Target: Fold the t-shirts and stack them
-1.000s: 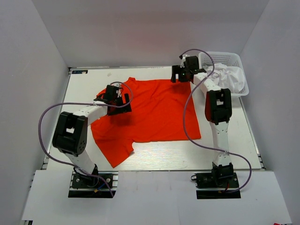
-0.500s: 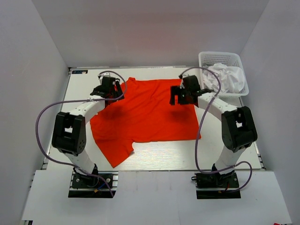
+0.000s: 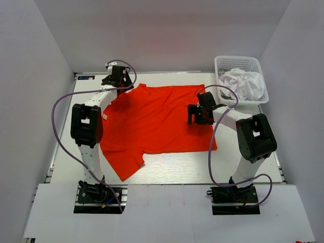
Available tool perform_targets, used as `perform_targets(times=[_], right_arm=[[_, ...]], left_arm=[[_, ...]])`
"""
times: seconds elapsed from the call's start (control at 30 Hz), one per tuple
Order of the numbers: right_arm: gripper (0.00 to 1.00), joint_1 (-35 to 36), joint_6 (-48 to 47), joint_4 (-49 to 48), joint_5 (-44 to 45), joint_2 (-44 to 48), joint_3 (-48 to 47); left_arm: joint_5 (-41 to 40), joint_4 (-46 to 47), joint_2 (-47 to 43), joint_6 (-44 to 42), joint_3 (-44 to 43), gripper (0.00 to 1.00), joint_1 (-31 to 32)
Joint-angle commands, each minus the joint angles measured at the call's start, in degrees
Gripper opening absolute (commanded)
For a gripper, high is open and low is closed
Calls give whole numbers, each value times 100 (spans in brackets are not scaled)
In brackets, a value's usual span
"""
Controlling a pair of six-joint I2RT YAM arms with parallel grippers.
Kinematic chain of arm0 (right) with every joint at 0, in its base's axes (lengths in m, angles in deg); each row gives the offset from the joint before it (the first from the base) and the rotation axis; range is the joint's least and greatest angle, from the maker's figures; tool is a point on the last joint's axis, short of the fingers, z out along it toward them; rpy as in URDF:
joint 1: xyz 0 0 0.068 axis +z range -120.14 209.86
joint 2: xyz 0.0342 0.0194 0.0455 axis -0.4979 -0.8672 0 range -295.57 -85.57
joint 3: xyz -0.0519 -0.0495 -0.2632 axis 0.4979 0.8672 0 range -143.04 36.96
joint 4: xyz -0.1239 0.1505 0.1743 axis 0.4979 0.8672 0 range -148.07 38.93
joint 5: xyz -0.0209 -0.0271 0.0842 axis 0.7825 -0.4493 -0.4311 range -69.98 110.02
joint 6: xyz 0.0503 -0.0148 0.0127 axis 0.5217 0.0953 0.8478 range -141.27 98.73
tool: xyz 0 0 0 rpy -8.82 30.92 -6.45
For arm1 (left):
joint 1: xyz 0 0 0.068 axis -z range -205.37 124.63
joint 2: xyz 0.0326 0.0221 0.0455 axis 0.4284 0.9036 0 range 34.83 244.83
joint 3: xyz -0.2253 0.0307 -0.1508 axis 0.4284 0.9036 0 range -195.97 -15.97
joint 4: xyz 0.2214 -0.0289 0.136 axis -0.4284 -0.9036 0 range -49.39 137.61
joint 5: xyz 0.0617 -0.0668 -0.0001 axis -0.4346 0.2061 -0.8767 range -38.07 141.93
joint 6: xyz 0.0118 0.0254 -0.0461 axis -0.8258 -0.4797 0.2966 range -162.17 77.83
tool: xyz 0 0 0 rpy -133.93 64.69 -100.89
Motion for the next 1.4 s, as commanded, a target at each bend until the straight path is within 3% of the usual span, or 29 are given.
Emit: perform_targets(times=[0.0,0.1,0.23,0.4,0.6,0.7,0.73,0.8,0.83,0.87,1.07,1.17,1.3,1.37], right_arm=[[90,-40,78,-21,40,-189,-194],[90,-40,69,32,84,-338,-281],[90,-58,16,129,180,-522,-456],[90,-5,-28,243,163,-620,-545],[90,-40,-45,331,181,-699,-563],[90,-40,-28,384,242,-751,-563],[90,-40,-1,401,277,-769,-554],[90,-40,16,419,312,-743,-554],[90,-58,8,410,321,-743,-554],[90,-49,25,428,321,-743,-545],[90,-40,52,446,356,-734,-493],[90,-49,78,419,400,-743,-414],[90,-49,87,419,471,-743,-317],[90,-49,104,402,453,-760,-325]], left_arm=[[-69,-592,561,-20,-925,100,-98],[-122,-734,931,-204,-1427,100,-151],[-60,-892,1230,-293,-1604,84,-204],[-113,-637,1397,-240,-1454,78,-326],[-7,-637,1785,-249,-1972,72,-380],[45,-637,1916,-249,-1973,60,-432],[45,-637,1917,-301,-2034,47,-432],[177,-585,1917,-459,-2034,34,-485],[177,-585,1917,-460,-2034,3,-485],[116,-637,1917,-460,-2034,0,-485],[-945,-620,1197,91,-1588,0,-599],[-1097,-507,540,453,-1097,0,-652],[-983,329,-262,742,-164,0,-705],[-1271,-1,-333,1068,-170,0,-758]])
